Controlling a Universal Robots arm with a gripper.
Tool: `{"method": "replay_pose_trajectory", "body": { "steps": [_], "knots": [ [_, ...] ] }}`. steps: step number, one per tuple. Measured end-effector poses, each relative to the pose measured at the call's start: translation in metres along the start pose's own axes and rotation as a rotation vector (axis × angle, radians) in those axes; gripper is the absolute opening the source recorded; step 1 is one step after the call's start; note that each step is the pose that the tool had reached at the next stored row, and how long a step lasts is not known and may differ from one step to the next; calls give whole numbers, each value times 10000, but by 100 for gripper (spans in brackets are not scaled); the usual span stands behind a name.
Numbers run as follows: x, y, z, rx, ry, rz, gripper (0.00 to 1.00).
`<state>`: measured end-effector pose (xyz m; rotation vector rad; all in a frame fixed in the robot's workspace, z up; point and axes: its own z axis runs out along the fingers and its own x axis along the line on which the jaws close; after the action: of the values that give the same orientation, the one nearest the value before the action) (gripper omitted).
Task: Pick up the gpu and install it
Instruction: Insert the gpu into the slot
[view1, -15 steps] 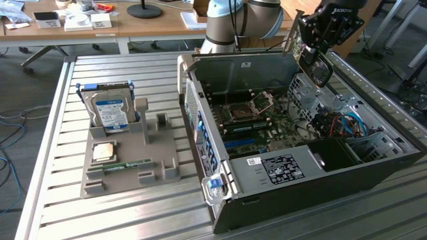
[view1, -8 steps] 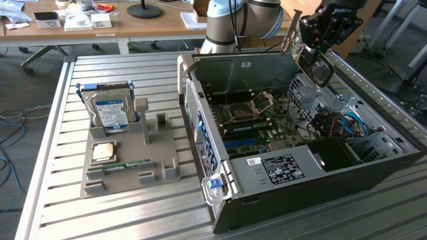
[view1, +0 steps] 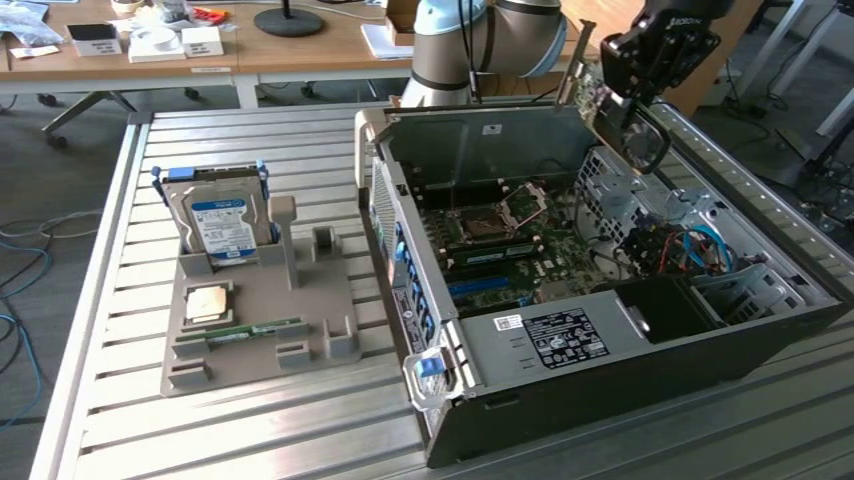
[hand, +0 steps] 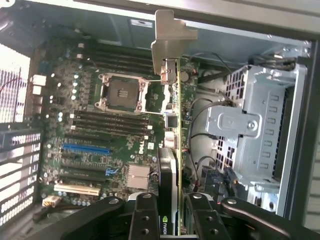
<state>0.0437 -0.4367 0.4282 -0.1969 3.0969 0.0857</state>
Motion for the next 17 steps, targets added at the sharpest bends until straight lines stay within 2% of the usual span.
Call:
{"method": "replay_pose_trajectory", "body": {
  "steps": [17],
  "knots": [
    [0,0,4,-108,140,-2666,27]
  ]
}}
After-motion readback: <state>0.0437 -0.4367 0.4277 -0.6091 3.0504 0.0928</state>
